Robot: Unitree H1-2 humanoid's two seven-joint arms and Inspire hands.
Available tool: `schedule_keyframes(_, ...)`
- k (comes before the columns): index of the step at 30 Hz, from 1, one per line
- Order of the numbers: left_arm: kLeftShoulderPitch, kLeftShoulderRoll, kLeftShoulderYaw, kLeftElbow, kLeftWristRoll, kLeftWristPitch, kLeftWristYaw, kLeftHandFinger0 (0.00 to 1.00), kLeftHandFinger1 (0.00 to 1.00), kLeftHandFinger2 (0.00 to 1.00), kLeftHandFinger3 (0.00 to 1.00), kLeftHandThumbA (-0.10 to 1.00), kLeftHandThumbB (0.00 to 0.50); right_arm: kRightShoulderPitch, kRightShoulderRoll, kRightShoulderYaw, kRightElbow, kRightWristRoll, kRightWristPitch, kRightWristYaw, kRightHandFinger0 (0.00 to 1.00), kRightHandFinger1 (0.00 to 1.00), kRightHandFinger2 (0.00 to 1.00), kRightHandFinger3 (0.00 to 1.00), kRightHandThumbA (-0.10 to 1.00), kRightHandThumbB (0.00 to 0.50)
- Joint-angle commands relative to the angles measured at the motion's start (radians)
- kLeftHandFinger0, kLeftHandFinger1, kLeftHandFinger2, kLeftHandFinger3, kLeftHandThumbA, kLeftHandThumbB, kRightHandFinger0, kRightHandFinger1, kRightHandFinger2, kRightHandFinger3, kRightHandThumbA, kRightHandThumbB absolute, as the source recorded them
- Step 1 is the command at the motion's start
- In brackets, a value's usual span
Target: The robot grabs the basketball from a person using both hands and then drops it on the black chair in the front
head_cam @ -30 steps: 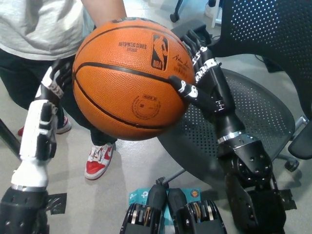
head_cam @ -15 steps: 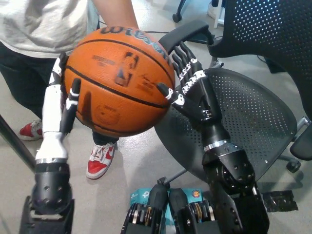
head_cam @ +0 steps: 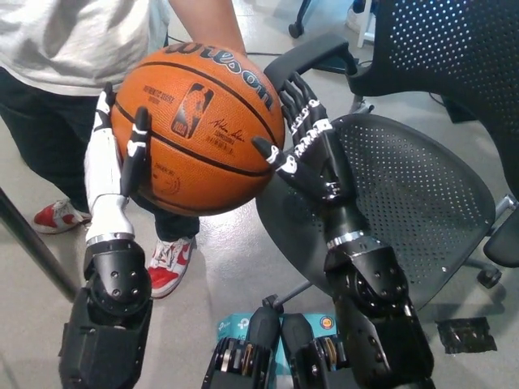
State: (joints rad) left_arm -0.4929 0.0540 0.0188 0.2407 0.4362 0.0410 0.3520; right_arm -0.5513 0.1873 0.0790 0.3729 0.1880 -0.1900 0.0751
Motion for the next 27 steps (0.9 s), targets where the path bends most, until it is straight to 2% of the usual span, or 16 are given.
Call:
schedule_keyframes(1, -0.067, -0.077, -0.073, 0.027, -0.013, 0.027, -0.054, 1.0, 1.0, 1.0, 1.0, 1.0, 0.19, -0.063, 0.042, 0.045, 0.147, -0.04, -0.022, 0.042, 1.0, 1.0, 1.0, 1.0, 1.0, 0.336)
schedule_keyframes(4, -0.06, -0.088, -0.09, 0.024, -0.012, 0.035, -0.067, 1.0, 1.0, 1.0, 1.0, 1.0, 0.175, -0.115, 0.016, 0.052, 0.282, -0.105, -0.081, -0.008, 1.0, 1.0, 1.0, 1.0, 1.0, 0.337)
schedule_keyframes(6, -0.052, -0.091, -0.1, 0.012, -0.007, 0.045, -0.071, 1.0, 1.0, 1.0, 1.0, 1.0, 0.163, -0.157, -0.018, 0.089, 0.369, -0.223, -0.128, -0.096, 1.0, 1.0, 1.0, 1.0, 1.0, 0.345)
schedule_keyframes(10, -0.048, -0.093, -0.106, 0.006, -0.014, 0.043, -0.068, 1.0, 1.0, 1.0, 1.0, 1.0, 0.154, -0.207, -0.041, 0.079, 0.437, -0.22, -0.175, -0.12, 1.0, 1.0, 1.0, 1.0, 1.0, 0.376)
schedule_keyframes(12, -0.045, -0.091, -0.109, -0.004, -0.016, 0.05, -0.069, 1.0, 1.0, 1.0, 1.0, 1.0, 0.157, -0.21, -0.046, 0.077, 0.414, -0.241, -0.171, -0.155, 1.0, 1.0, 1.0, 1.0, 1.0, 0.374)
schedule_keyframes(14, -0.042, -0.088, -0.113, -0.015, -0.021, 0.057, -0.072, 1.0, 1.0, 1.0, 1.0, 1.0, 0.157, -0.21, -0.054, 0.055, 0.391, -0.208, -0.211, -0.139, 1.0, 1.0, 1.0, 1.0, 1.0, 0.351)
schedule_keyframes(16, -0.046, -0.083, -0.112, -0.021, -0.032, 0.065, -0.076, 1.0, 1.0, 1.0, 1.0, 1.0, 0.163, -0.196, -0.064, 0.047, 0.307, -0.212, -0.178, -0.148, 1.0, 1.0, 1.0, 1.0, 1.0, 0.335)
schedule_keyframes(18, -0.04, -0.081, -0.116, -0.034, -0.035, 0.07, -0.081, 1.0, 1.0, 1.0, 1.0, 1.0, 0.156, -0.171, -0.079, 0.045, 0.203, -0.259, -0.096, -0.192, 1.0, 1.0, 1.0, 1.0, 1.0, 0.389)
schedule_keyframes(21, -0.033, -0.085, -0.123, -0.043, -0.039, 0.077, -0.08, 1.0, 1.0, 1.0, 1.0, 1.0, 0.162, -0.157, -0.095, 0.045, 0.147, -0.29, -0.052, -0.206, 1.0, 1.0, 1.0, 1.0, 1.0, 0.383)
schedule_keyframes(24, -0.029, -0.091, -0.132, -0.056, -0.045, 0.082, -0.082, 1.0, 1.0, 1.0, 1.0, 1.0, 0.174, -0.181, -0.1, 0.026, 0.184, -0.265, -0.057, -0.203, 1.0, 1.0, 1.0, 1.0, 1.0, 0.381)
schedule_keyframes(27, -0.037, -0.088, -0.142, -0.055, -0.042, 0.075, -0.08, 1.0, 1.0, 1.0, 1.0, 1.0, 0.164, -0.208, -0.096, 0.006, 0.245, -0.236, -0.068, -0.192, 1.0, 1.0, 1.0, 1.0, 1.0, 0.375)
